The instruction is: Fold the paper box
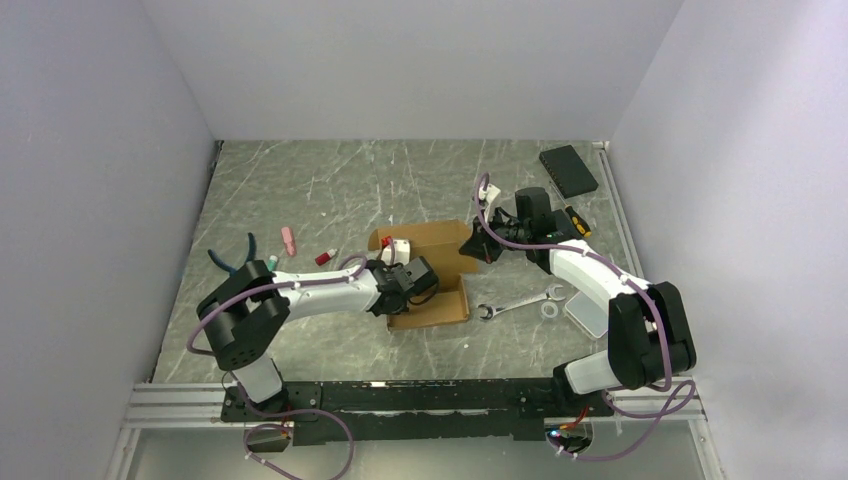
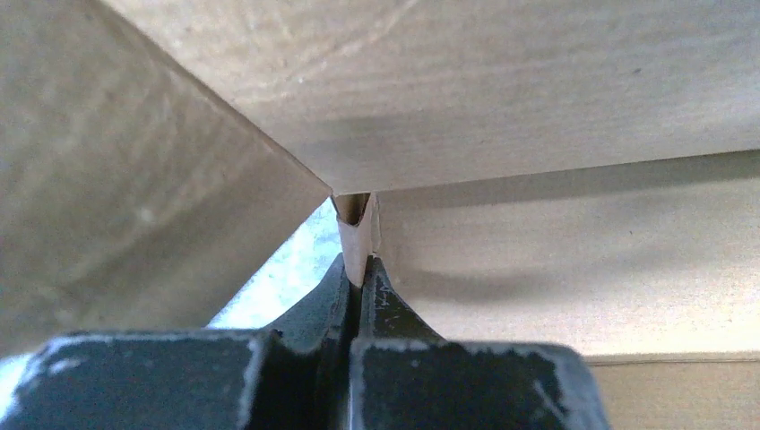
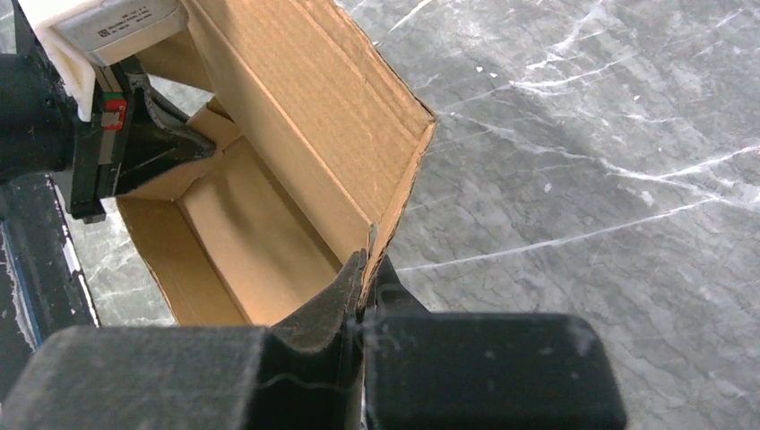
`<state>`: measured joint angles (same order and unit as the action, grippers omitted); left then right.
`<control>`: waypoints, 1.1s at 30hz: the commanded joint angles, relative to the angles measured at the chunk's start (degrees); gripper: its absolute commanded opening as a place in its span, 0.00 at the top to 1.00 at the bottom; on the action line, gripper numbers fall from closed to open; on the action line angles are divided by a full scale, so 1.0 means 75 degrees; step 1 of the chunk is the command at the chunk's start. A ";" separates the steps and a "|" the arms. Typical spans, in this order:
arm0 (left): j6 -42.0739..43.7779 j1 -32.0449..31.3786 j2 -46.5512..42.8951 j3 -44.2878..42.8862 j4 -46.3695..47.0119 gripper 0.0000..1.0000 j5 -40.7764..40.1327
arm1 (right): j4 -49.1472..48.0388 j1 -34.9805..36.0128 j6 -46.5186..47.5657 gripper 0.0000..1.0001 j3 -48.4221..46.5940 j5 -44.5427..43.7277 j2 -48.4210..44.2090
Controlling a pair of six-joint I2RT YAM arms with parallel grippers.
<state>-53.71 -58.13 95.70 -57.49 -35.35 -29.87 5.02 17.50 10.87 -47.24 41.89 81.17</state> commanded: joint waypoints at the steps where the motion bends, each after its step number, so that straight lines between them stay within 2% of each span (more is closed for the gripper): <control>1: 0.0085 -0.0147 0.0201 -0.0392 -0.0332 1.00 -0.0568 | -0.0219 0.0058 0.0005 1.00 -0.0274 0.0163 -0.0131; 6: 0.0211 -0.0230 0.0434 -0.0730 -0.0681 0.99 -0.0859 | -0.0215 0.0064 0.0015 1.00 -0.0276 0.0157 -0.0123; 8: 0.0283 -0.0250 0.0331 -0.0705 -0.0544 0.80 -0.0771 | -0.0213 0.0058 0.0009 1.00 -0.0275 0.0173 -0.0134; 11: 0.0346 -0.0264 -0.0021 -0.0526 -0.0241 0.67 -0.0595 | -0.0214 0.0058 0.0003 1.00 -0.0281 0.0180 -0.0145; 24: 0.0541 -0.0265 -0.1147 0.0072 0.0535 0.55 -0.0090 | -0.0234 0.0069 0.0003 1.00 -0.0275 0.0180 -0.0140; 33: -0.0036 -0.0265 -0.0609 0.0167 0.0057 0.46 0.0183 | -0.0223 0.0070 0.0003 1.00 -0.0275 0.0192 -0.0141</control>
<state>-50.85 -59.79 89.21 -56.86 -33.61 -29.74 4.97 17.72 10.87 -47.29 42.09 81.17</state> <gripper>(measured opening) 0.521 0.019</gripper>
